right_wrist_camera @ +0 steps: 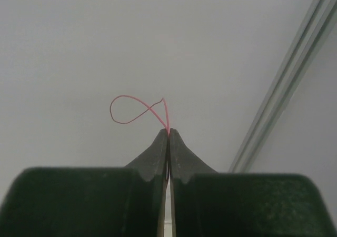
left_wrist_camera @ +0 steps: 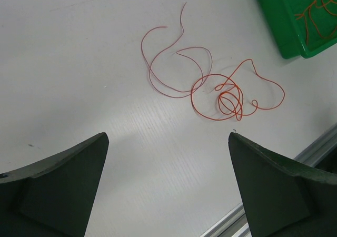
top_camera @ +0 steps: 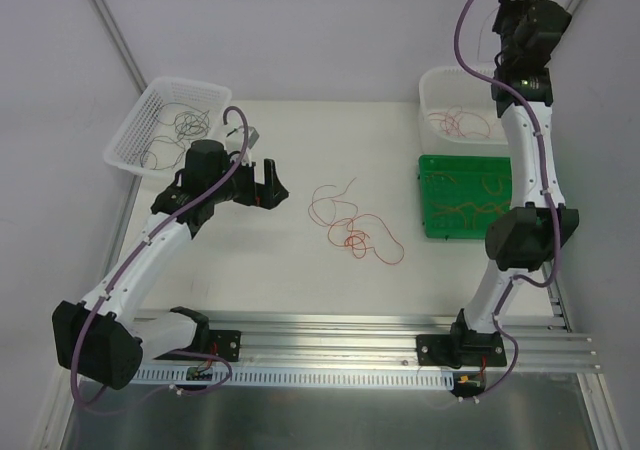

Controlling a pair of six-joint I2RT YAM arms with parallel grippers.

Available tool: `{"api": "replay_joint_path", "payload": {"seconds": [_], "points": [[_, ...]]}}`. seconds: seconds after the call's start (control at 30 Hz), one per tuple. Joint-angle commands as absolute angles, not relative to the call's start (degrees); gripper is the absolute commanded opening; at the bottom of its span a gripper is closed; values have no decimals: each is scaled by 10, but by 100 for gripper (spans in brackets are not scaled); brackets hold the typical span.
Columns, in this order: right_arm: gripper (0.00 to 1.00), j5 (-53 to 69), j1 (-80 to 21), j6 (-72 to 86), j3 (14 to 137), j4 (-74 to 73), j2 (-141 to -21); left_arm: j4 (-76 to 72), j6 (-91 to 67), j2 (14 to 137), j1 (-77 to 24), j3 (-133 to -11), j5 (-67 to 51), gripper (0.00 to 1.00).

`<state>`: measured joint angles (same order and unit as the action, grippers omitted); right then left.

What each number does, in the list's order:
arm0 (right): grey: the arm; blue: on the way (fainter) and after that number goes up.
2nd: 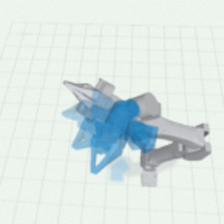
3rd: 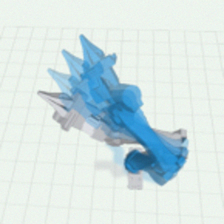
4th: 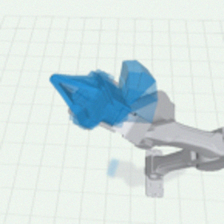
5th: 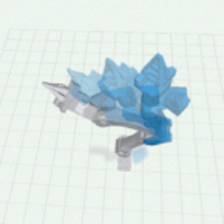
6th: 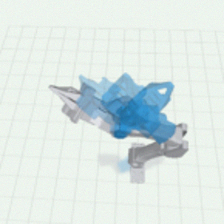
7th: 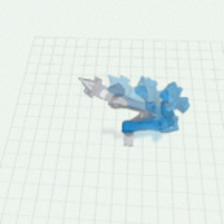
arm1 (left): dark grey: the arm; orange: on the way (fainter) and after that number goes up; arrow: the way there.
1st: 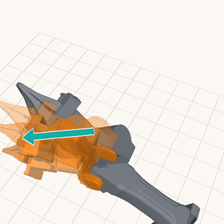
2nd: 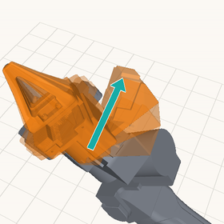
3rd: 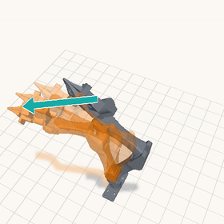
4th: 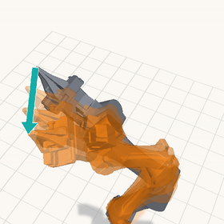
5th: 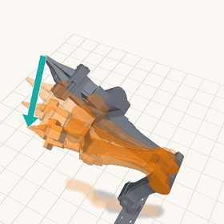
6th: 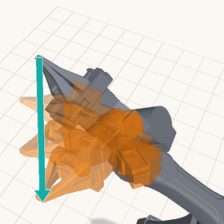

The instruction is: Untangle the cables

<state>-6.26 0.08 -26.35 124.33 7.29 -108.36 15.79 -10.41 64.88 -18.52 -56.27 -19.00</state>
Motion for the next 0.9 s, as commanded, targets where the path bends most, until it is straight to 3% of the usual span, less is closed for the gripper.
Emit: {"api": "replay_joint_path", "payload": {"seconds": [0.0,0.17,0.27,0.3,0.47,0.67,0.87], "points": [[4,-77,21,-244,1205,72,-1116,155,-98,655,-185,-563,-198,99],[15,-64,36,-222,1187,-12,-1192,156,-99,660,-184,-564,-200,99],[32,-63,42,-200,1163,-36,-1203,156,-99,662,-185,-563,-200,99],[44,-62,43,-197,1136,-35,-1195,156,-100,661,-184,-563,-202,99],[79,-26,40,-166,1080,-42,-1124,156,-104,661,-185,-566,-210,99],[87,73,1,-142,1035,-162,-1018,157,-107,656,-185,-566,-199,99],[89,130,-137,-118,981,-314,-968,171,-109,656,-183,-569,-136,99]]}}
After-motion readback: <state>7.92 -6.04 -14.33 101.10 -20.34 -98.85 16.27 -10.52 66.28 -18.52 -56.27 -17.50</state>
